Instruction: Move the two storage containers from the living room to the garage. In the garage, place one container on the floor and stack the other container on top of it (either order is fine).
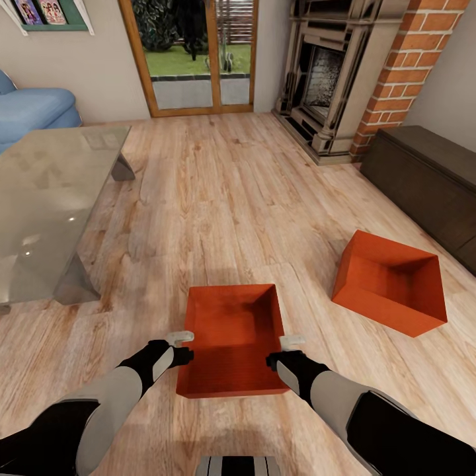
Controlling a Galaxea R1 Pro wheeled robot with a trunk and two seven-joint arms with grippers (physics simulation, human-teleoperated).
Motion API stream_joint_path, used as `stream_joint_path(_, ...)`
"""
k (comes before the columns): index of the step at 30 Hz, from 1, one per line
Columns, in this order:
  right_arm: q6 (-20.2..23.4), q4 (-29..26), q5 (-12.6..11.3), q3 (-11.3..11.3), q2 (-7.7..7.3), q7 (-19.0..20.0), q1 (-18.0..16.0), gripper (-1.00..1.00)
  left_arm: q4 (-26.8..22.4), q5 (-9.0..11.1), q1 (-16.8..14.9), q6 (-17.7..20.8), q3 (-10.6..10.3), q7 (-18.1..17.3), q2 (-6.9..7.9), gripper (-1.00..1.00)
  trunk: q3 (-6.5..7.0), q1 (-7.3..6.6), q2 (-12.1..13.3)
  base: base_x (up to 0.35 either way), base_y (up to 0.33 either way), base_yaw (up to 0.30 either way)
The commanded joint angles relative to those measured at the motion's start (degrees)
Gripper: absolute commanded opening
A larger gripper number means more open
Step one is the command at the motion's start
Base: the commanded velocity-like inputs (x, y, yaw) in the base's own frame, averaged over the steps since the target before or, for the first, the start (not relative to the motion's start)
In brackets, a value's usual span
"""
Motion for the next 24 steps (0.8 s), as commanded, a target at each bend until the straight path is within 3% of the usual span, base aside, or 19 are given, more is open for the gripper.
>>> stream_joint_path(1,0.37,-0.12,-0.35,0.48,-0.1,-0.32,-0.02,1.0,-0.12,0.58,0.0,0.31,0.13,0.36,-0.02,1.0,-0.04,-0.01,-0.01,0.0,0.0,0.0)
stream_joint_path(24,0.36,-0.12,-0.37,0.45,-0.53,-0.32,-0.02,1.0,-0.09,0.58,0.0,0.31,0.13,0.36,-0.02,1.0,-0.04,-0.01,-0.01,0.0,0.0,0.0)
